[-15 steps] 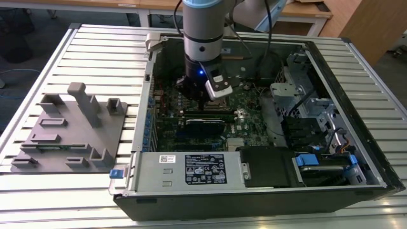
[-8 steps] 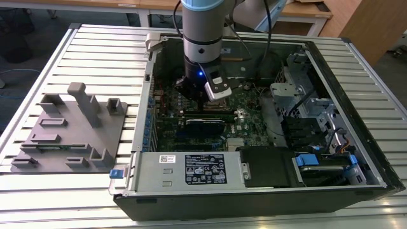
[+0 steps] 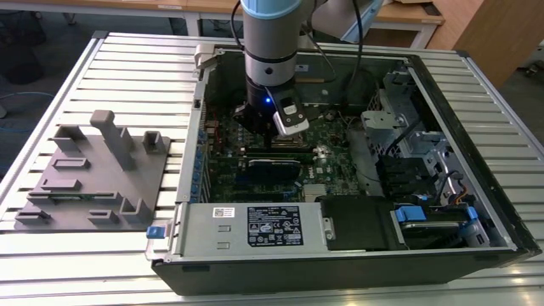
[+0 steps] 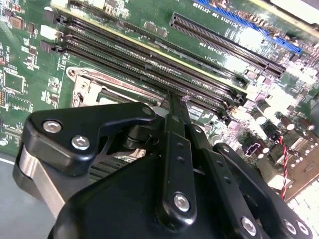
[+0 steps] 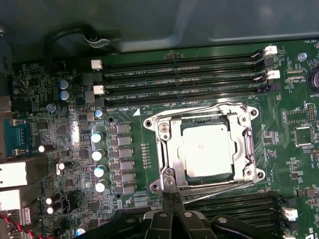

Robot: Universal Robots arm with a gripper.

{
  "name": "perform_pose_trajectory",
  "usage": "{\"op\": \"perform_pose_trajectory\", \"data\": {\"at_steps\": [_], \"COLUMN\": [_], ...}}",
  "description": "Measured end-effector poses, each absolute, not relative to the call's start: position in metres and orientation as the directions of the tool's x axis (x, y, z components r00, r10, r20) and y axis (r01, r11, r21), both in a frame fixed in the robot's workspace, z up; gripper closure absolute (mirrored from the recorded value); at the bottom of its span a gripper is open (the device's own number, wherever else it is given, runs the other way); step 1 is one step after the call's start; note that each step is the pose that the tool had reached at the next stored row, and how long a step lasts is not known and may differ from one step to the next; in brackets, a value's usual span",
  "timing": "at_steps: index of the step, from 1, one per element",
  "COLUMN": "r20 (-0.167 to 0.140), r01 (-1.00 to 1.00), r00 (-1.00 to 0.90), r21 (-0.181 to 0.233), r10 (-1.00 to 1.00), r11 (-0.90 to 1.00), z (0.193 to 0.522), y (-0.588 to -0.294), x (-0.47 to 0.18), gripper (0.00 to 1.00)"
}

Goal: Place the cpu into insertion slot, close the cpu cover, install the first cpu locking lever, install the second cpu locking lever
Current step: 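Install the second cpu locking lever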

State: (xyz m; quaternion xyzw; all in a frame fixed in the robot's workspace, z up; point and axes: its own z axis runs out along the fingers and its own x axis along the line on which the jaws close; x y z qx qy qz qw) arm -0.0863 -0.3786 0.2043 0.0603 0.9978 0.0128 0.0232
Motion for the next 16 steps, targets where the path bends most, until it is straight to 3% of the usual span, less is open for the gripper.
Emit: {"op": "perform_pose_trajectory", "data": {"at_steps": [16], "r20": [-0.043], "r01": [0.12], "r00": [-0.992], "r21": [0.043], "r10": [0.122], "r11": [0.992], "z": [0.2032], "y": [-0.3805], "x": [-0.0882], "gripper": [0.9]}}
